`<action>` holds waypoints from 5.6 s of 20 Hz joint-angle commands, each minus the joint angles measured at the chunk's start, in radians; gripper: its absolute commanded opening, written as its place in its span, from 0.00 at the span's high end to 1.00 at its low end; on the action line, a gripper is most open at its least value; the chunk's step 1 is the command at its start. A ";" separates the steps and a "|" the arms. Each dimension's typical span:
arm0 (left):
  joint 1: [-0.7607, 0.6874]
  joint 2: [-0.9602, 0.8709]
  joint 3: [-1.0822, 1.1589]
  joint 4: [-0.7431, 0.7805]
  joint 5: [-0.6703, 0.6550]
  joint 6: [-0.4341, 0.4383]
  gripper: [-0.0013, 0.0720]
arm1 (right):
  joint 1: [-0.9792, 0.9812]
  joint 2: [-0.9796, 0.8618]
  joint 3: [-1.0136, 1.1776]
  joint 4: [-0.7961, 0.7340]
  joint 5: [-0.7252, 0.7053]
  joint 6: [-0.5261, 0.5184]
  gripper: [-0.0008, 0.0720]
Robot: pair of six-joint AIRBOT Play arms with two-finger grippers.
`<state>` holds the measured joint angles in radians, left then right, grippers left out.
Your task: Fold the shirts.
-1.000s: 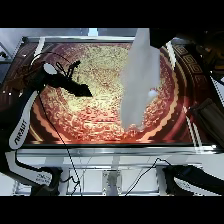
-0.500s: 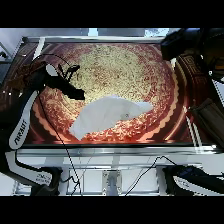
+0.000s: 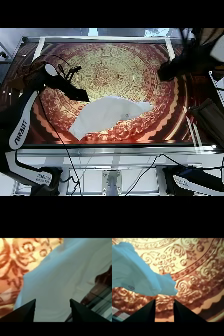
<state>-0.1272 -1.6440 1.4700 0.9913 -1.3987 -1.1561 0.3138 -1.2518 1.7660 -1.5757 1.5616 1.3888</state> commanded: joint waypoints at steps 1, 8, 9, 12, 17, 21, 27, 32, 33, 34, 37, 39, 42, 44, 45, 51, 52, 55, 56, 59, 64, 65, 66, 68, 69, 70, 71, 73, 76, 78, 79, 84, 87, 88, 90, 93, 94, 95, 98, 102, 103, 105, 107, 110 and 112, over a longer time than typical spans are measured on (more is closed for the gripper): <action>-0.039 0.000 0.001 -0.101 -0.091 -0.016 0.36 | -0.003 -0.003 -0.186 0.019 -0.080 0.005 0.59; -0.288 0.000 0.001 -0.037 -0.073 -0.032 0.36 | -0.002 -0.002 -0.555 0.098 -0.189 -0.001 0.59; -0.328 0.000 0.001 0.036 -0.055 -0.033 0.36 | -0.003 -0.002 -0.594 0.099 -0.206 -0.001 0.59; -0.417 -0.003 0.000 0.227 -0.039 -0.064 0.36 | -0.003 -0.002 -0.671 0.097 -0.270 -0.001 0.59; -0.471 -0.019 -0.048 0.227 -0.011 -0.079 0.36 | -0.003 -0.002 -0.684 0.093 -0.344 -0.002 0.59; -0.491 -0.043 -0.125 0.213 0.050 -0.079 0.31 | -0.003 -0.002 -0.684 0.087 -0.380 -0.010 0.59; -0.503 -0.086 -0.153 0.191 0.174 -0.079 0.29 | -0.003 -0.002 -0.684 0.087 -0.398 -0.009 0.59; -0.503 -0.087 -0.154 0.250 0.325 -0.083 0.29 | -0.002 -0.002 -0.684 0.088 -0.401 -0.008 0.59; -0.503 -0.087 -0.154 0.281 0.328 -0.087 0.29 | -0.002 -0.002 -0.684 0.088 -0.401 -0.008 0.59; -0.503 -0.087 -0.154 0.312 0.329 -0.097 0.29 | -0.002 -0.002 -0.684 0.088 -0.401 -0.008 0.59; -0.503 -0.087 -0.154 0.452 0.335 -0.186 0.37 | -0.002 -0.002 -0.684 0.088 -0.401 -0.008 0.59; -0.503 -0.087 -0.154 0.560 0.318 -0.257 0.53 | -0.003 -0.002 -0.684 0.088 -0.401 -0.008 0.59; -0.502 -0.087 -0.154 0.676 0.344 -0.293 0.56 | -0.003 -0.002 -0.684 0.088 -0.404 -0.009 0.59; -0.502 -0.087 -0.154 0.674 0.385 -0.297 0.94 | -0.002 -0.002 -0.684 0.088 -0.414 -0.009 0.59; -0.502 -0.087 -0.154 0.665 0.397 -0.307 0.96 | -0.002 -0.002 -0.684 0.088 -0.418 -0.008 0.59; -0.502 -0.066 -0.004 0.565 0.322 -0.262 0.97 | -0.003 -0.002 -0.684 0.087 -0.492 -0.003 0.59; -0.502 -0.051 0.055 0.548 0.316 -0.242 0.97 | -0.003 -0.002 -0.684 0.087 -0.519 0.003 0.59; -0.502 0.011 0.259 0.503 0.325 -0.194 0.97 | -0.003 -0.002 -0.684 0.086 -0.596 0.009 0.59; -0.502 0.030 0.335 0.481 0.324 -0.178 0.97 | -0.003 -0.002 -0.684 0.082 -0.619 0.021 0.59; -0.502 0.084 0.539 0.290 0.323 -0.138 0.97 | -0.003 -0.002 -0.684 0.027 -0.661 0.087 0.59; -0.502 0.235 0.633 0.011 0.437 0.027 0.97 | -0.003 -0.002 -0.683 -0.290 -0.727 0.405 0.59; -0.494 0.272 0.633 0.072 0.457 0.023 0.97 | -0.003 -0.002 -0.684 -0.338 -0.726 0.428 0.59; -0.480 0.302 0.633 0.142 0.465 -0.011 0.97 | -0.003 -0.002 -0.683 -0.359 -0.724 0.429 0.59; -0.423 0.351 0.631 0.317 0.450 -0.142 0.97 | -0.003 -0.002 -0.683 -0.378 -0.717 0.428 0.60; -0.385 0.368 0.622 0.420 0.423 -0.209 0.97 | -0.003 -0.002 -0.683 -0.381 -0.715 0.428 0.60; -0.346 0.374 0.612 0.500 0.378 -0.254 0.97 | -0.003 -0.002 -0.683 -0.381 -0.712 0.428 0.65; -0.300 0.373 0.598 0.581 0.304 -0.291 0.96 | -0.003 -0.002 -0.683 -0.382 -0.710 0.427 0.66; -0.203 0.373 0.521 0.666 0.162 -0.342 0.96 | -0.003 -0.002 -0.683 -0.383 -0.700 0.420 0.65; -0.051 0.348 0.368 0.657 0.004 -0.344 0.96 | -0.003 -0.002 -0.684 -0.381 -0.686 0.417 0.66; 0.035 0.335 0.237 0.654 0.008 -0.344 0.96 | -0.003 -0.002 -0.684 -0.372 -0.673 0.417 0.66; 0.072 0.333 0.169 0.654 0.026 -0.344 0.96 | -0.003 -0.002 -0.684 -0.356 -0.660 0.406 0.72; 0.145 0.332 -0.043 0.599 0.080 -0.343 0.96 | -0.002 -0.005 -0.710 0.069 -0.631 0.010 0.85; 0.145 0.332 -0.060 0.539 0.137 -0.340 0.96 | -0.002 -0.024 -0.742 0.331 -0.670 -0.134 0.55; 0.145 0.332 -0.060 0.515 0.159 -0.340 0.96 | -0.002 -0.038 -0.760 0.356 -0.699 -0.133 0.55; 0.145 0.332 -0.060 0.479 0.192 -0.340 0.96 | -0.002 -0.083 -0.791 0.416 -0.747 -0.133 0.55; 0.145 0.332 -0.060 0.452 0.216 -0.340 0.96 | 0.000 -0.188 -0.800 0.653 -0.827 -0.204 0.55; 0.145 0.332 -0.060 0.448 0.218 -0.340 0.96 | 0.000 -0.217 -0.800 0.756 -0.872 -0.256 0.55; 0.145 0.332 -0.060 0.447 0.218 -0.339 0.96 | 0.000 -0.243 -0.800 0.855 -0.925 -0.301 0.55; 0.145 0.332 -0.060 0.447 0.220 -0.339 0.96 | 0.000 -0.302 -0.795 1.022 -0.971 -0.383 0.56; 0.145 0.332 -0.060 0.447 0.222 -0.340 0.96 | 0.001 -0.315 -0.795 1.107 -0.991 -0.440 0.57; 0.145 0.332 -0.060 0.447 0.222 -0.340 0.96 | 0.001 -0.316 -0.795 1.136 -1.000 -0.463 0.62; 0.145 0.332 -0.060 0.444 0.222 -0.340 0.96 | 0.001 -0.320 -0.795 1.213 -1.003 -0.527 0.71; 0.145 0.332 -0.060 0.444 0.221 -0.340 0.96 | 0.004 -0.325 -0.795 1.271 -1.009 -0.560 0.71; 0.145 0.332 -0.060 0.440 0.220 -0.340 0.96 | 0.013 -0.340 -0.795 1.270 -1.003 -0.573 0.71; 0.145 0.332 -0.060 0.431 0.220 -0.340 0.96 | 0.013 -0.340 -0.795 1.259 -0.986 -0.597 0.70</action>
<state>0.0170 -1.3117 1.4109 1.4330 -1.1782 -1.4960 0.3237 -1.5860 0.9710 -0.3359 0.5602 0.8330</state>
